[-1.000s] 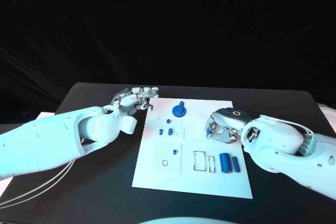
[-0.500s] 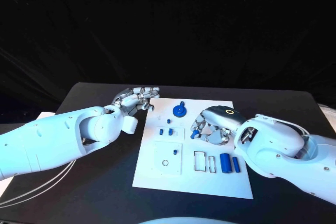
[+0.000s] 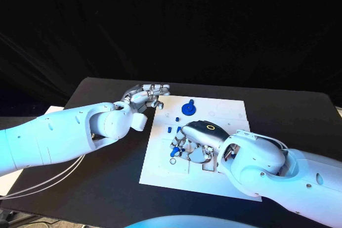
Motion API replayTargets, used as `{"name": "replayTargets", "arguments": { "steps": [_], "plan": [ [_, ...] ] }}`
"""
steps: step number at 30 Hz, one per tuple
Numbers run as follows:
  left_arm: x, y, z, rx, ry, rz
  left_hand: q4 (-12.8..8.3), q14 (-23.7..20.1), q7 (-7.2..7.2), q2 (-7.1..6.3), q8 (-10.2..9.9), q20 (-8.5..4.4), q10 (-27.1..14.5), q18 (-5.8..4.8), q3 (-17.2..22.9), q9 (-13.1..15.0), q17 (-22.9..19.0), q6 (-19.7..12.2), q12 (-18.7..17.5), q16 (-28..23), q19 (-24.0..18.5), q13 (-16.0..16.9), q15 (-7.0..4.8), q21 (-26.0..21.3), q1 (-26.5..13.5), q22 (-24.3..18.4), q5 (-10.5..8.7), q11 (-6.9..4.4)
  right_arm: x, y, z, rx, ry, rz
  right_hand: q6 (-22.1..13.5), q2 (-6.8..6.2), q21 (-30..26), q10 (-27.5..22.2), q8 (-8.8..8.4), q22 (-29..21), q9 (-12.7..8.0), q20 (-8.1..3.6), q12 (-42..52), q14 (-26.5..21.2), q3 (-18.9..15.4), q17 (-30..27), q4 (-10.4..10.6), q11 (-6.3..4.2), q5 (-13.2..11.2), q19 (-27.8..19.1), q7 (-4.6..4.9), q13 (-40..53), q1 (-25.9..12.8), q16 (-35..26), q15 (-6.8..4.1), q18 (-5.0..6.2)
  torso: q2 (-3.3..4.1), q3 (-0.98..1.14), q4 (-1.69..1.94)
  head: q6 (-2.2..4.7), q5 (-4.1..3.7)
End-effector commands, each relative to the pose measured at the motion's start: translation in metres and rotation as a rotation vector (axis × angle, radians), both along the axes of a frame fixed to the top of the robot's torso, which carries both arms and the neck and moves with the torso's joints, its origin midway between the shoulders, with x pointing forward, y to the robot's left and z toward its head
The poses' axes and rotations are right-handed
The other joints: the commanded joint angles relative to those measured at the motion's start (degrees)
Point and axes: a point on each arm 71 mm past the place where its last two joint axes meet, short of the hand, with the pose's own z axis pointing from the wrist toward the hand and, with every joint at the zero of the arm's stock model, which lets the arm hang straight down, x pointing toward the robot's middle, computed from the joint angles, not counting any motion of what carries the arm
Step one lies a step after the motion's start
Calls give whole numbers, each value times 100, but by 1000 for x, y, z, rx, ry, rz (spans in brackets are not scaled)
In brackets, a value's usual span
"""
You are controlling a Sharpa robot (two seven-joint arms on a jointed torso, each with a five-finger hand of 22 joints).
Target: Assemble the parts on the task board
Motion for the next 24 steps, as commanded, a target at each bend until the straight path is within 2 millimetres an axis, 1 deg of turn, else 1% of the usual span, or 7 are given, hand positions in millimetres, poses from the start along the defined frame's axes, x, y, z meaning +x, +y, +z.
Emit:
{"name": "replayTargets", "arguments": {
  "steps": [1, 5, 10, 17, 24],
  "plan": [
    [-1, -2, 1, -14, -7, -13, 5, -51, 15, 49, 22, -3, -37, 66, -25, -4, -6, -18, 30, -24, -20, 9, 2, -15, 17, -5, -10, 10, -1, 5, -8, -15, 19, 32, 14, 10, 14, 12, -5, 476, 13, 1, -33, 58, 37, -12, 1, 31, 33, 6, 25, -7, 16, 13, -12, 57, 0, 5, -15, -15, 45],
    [-1, -3, 1, -14, -7, -14, 5, -51, 15, 49, 22, -3, -37, 66, -25, -4, -6, -18, 30, -24, -20, 9, 2, -15, 17, -5, -10, 10, 2, 7, -17, -38, 32, 30, 12, 8, 12, 11, -7, 473, 13, 2, -36, 57, 39, -16, -2, 32, 36, 4, 27, -7, 18, 11, -11, 57, -1, 7, -14, -24, 52],
    [-1, -3, 1, -14, -6, -15, 5, -51, 15, 49, 22, -3, -37, 66, -25, -4, -6, -18, 30, -24, -20, 9, 2, -15, 17, -5, -10, 10, 5, 7, -23, -53, 39, 27, 9, 3, 13, 10, -11, 475, 13, 3, -42, 57, 41, -11, -7, 34, 41, 5, 31, -7, 21, 15, -9, 57, 3, 10, -9, -36, 54],
    [-1, -3, 1, -14, -5, -16, 5, -51, 15, 49, 22, -3, -37, 66, -25, -4, -6, -18, 30, -24, -20, 9, 2, -15, 17, -5, -10, 10, 8, 7, -30, -84, 38, 17, 6, 0, 13, 9, -15, 475, 13, 4, -47, 57, 42, -8, -11, 37, 46, 6, 35, -7, 22, 18, -7, 57, 1, 13, -17, -52, 56],
    [-1, -2, 1, -14, -5, -15, 7, -56, 19, 56, 23, -3, -49, 67, -36, -5, -21, -25, 43, -28, -22, 12, 4, -32, 13, -17, -10, 13, 12, 4, -35, -113, 37, 2, 6, -1, 12, 10, -16, 474, 14, 5, -49, 56, 43, -11, -13, 38, 48, 5, 36, -7, 23, 17, -6, 57, 1, 9, -14, -62, 56]
  ]
}}
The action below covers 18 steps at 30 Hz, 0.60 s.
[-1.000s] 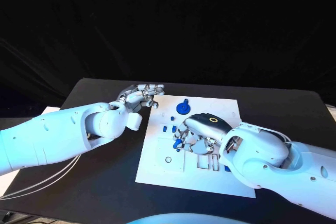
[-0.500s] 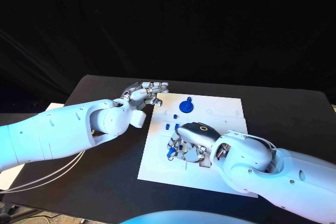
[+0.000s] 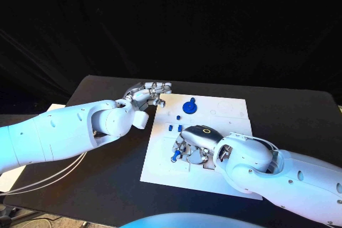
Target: Assemble the parts on the task board
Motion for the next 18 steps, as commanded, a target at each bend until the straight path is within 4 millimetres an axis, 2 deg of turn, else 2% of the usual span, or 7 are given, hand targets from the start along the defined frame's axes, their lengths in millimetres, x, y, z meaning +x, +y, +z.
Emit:
{"name": "replayTargets", "arguments": {
  "steps": [1, 18],
  "plan": [
    [-1, -2, 1, -13, -6, -14, 6, -56, 19, 56, 23, -3, -30, 67, -36, -5, -5, -25, 16, -28, -22, 8, 3, -32, 13, -5, -10, -6, 0, 1, -4, -41, -5, 10, 24, 1, 13, 8, 17, 470, 8, 4, -27, 56, 29, -5, 4, 34, 26, 5, -2, -7, 23, 17, -7, 57, 0, -1, -1, -6, 0],
    [-1, -2, 1, -13, -5, -14, 6, -56, 19, 56, 23, -3, -30, 67, -36, -5, -5, -25, 16, -28, -22, 8, 3, -32, 13, -5, -10, -6, -2, 8, -12, -73, 9, 29, 25, 3, 10, 10, 15, 467, 10, 6, -32, 54, 35, -12, -3, 35, 33, 3, -2, -6, 29, 15, -5, 58, -1, -2, 3, -35, 17]
  ]
}}
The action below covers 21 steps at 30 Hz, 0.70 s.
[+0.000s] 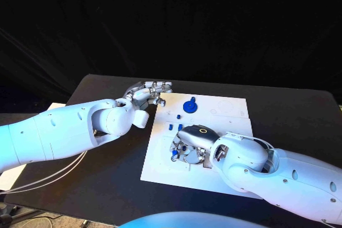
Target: Assemble the parts on the task board
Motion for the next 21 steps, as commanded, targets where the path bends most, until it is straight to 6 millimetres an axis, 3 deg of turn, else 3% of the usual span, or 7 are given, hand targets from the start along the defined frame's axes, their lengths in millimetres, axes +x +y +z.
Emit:
{"name": "replayTargets", "arguments": {
  "steps": [1, 21],
  "plan": [
    [-1, -2, 1, -13, -5, -14, 6, -56, 19, 56, 23, -3, -30, 67, -36, -6, -6, -25, 16, -28, -22, 9, 3, -32, 13, -6, -10, -6, -2, -1, -10, -64, 17, 9, 36, 13, 10, 4, 16, 469, 2, 6, -32, 54, 36, -9, -2, 26, 39, 3, -8, 6, 40, 15, -5, 58, -2, 1, 5, -7, 5],
    [-1, -2, 1, -14, -3, -17, 6, -56, 19, 56, 23, -3, -30, 67, -36, -6, -6, -25, 16, -28, -22, 9, 3, -32, 13, -6, -10, -6, -6, 0, -9, -72, 16, 20, 38, 15, 9, 7, 16, 467, 3, 7, -34, 53, 38, -15, -4, 27, 41, 1, -8, 6, 40, 12, -4, 58, -3, 0, 4, -29, 23]
  ]
}}
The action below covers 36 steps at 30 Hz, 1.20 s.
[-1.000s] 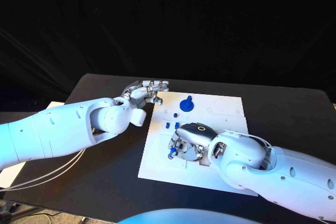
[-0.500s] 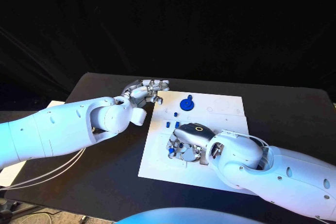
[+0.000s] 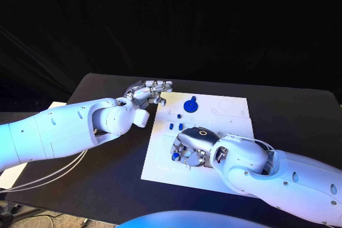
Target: Assemble the parts on the task board
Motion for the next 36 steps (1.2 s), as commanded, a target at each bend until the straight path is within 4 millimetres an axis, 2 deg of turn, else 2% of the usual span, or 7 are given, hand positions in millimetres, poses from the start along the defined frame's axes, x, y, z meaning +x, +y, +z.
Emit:
{"name": "replayTargets", "arguments": {
  "steps": [1, 7, 11, 14, 17, 28, 36],
  "plan": [
    [-1, -2, 1, -14, -4, -17, 6, -56, 19, 56, 23, -3, -30, 67, -37, -6, -6, -25, 16, -28, -22, 6, 3, -32, 13, -6, -10, -6, -1, 0, -5, -44, 8, 10, 45, 18, 9, 17, 19, 468, 13, 7, -14, 53, 45, -7, 3, -4, 12, 1, 16, -5, 42, 12, -3, 58, -2, 0, 2, -2, -2],
    [-1, -2, 1, -14, -3, -18, 6, -56, 19, 56, 23, -3, -30, 67, -37, -6, -6, -25, 16, -28, -22, 6, 3, -32, 13, -6, -10, -6, 1, -1, -8, -78, 8, -1, -118, -67, -34, -132, -88, 410, -18, 29, -125, 36, -1, -64, 58, 66, 6, -41, 84, -24, -85, -12, 63, 72, -1, -2, -1, -2, -4],
    [-1, -2, 1, -14, -3, -18, 6, -56, 19, 56, 23, -3, -30, 67, -37, -6, -6, -25, 16, -28, -22, 6, 3, -32, 13, -6, -10, -6, 2, -1, -10, -97, 7, -8, -694, -239, -118, -666, -118, 300, -162, 115, -159, 15, -105, -135, 128, 221, 67, -120, 232, -41, -228, -39, 194, 98, -2, -1, -2, -1, -7],
    [-1, -3, 1, -15, -3, -19, 6, -56, 19, 56, 23, -3, -30, 67, -37, -6, -6, -25, 16, -28, -22, 6, 3, -32, 13, -6, -10, -6, 2, 0, -10, -101, 6, -11, -1041, -298, -176, -1087, -112, 226, -260, 180, -133, 11, -245, -128, 120, 287, 83, -172, 275, -30, -248, -13, 252, 119, -4, -1, -1, -1, -10],
    [-1, -3, 1, -15, -3, -19, 6, -56, 19, 56, 23, -3, -30, 67, -37, -6, -6, -25, 16, -28, -22, 6, 3, -32, 13, -6, -10, -6, 2, 0, -10, -95, 0, -15, -1237, -302, -190, -1333, -116, 209, -307, 209, -125, 6, -373, -125, 96, 316, 104, -184, 254, -27, -234, 9, 274, 125, -3, -1, 3, 1, -19],
    [-1, -2, 1, -14, -2, -18, 10, -63, 20, 64, 27, -2, -46, 68, -52, -7, -23, -31, 34, -31, -25, 9, 6, -51, 7, -20, -11, -4, 1, -11, 2, 19, -57, -51, -1216, -274, -189, -1395, -80, 211, -295, 227, -58, -28, -517, -228, 83, 320, 130, -179, 267, -14, -221, -36, 279, 126, -10, 5, -9, 15, -55],
    [-1, -1, 1, -14, -2, -19, 10, -63, 20, 64, 27, -2, -46, 68, -52, -7, -23, -31, 34, -31, -25, 9, 6, -51, 7, -20, -11, -4, 3, -45, 29, 184, -72, -140, -1029, -228, -228, -990, -54, 160, -276, 203, 218, -53, -629, -364, 84, 251, 239, -205, 251, 17, -179, -112, 236, 139, -15, -1, -14, 86, -169]
  ]
}}
